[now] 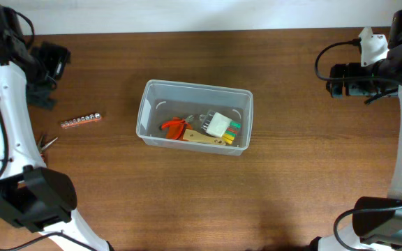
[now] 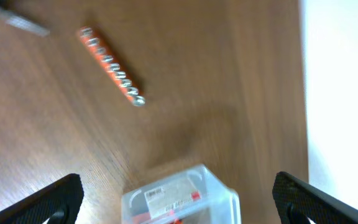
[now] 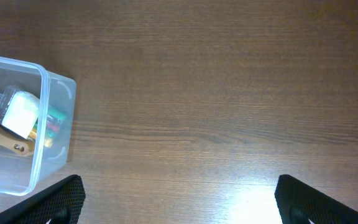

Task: Pack container
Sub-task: 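Move the left gripper to the orange socket strip and grasp it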

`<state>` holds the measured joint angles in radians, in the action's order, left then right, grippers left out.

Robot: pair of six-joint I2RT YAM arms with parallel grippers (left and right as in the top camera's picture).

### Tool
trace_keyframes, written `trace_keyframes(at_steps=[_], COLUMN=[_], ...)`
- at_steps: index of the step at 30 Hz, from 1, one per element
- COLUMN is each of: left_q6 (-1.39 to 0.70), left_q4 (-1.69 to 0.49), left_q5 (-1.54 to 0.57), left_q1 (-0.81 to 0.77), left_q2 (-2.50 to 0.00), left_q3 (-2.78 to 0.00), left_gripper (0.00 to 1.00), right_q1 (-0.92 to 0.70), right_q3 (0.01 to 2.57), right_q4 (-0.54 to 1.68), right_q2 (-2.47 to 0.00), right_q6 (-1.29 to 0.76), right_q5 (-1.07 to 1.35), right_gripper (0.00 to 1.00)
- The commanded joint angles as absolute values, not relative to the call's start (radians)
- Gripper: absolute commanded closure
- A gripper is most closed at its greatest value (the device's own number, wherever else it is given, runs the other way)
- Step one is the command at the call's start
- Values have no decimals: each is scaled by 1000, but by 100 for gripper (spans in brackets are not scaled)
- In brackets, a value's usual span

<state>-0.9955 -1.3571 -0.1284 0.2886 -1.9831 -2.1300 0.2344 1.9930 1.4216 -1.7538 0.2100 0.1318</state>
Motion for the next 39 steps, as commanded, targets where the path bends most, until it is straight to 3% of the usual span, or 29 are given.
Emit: trace_keyframes(at_steps=[1, 11, 35, 38, 39], left_q6=[-1242, -1291, -1325, -1324, -1324], left_q4=[-1285, -1224, -1192, -1193, -1193], left_q5=[-26, 26, 8, 8, 8], left_q1=[291, 296, 296, 296, 296], left_q2=[-2004, -2114, -2364, -2371, -2373], left_q3=[-2025, -1858, -1850, -1850, -1850], left_gripper=[1, 2, 7, 11, 18], right_q1=[237, 237, 237, 237, 237], right_q3=[1990, 1990, 1990, 1990, 1990], right_q4=[1424, 1426, 1440, 1437, 1436], right_q2=[-1759, -1759, -1759, -1759, -1759], right_q6=[208, 208, 208, 208, 208], right_q5=[123, 123, 123, 123, 123], right_gripper=[2, 1, 2, 2, 2])
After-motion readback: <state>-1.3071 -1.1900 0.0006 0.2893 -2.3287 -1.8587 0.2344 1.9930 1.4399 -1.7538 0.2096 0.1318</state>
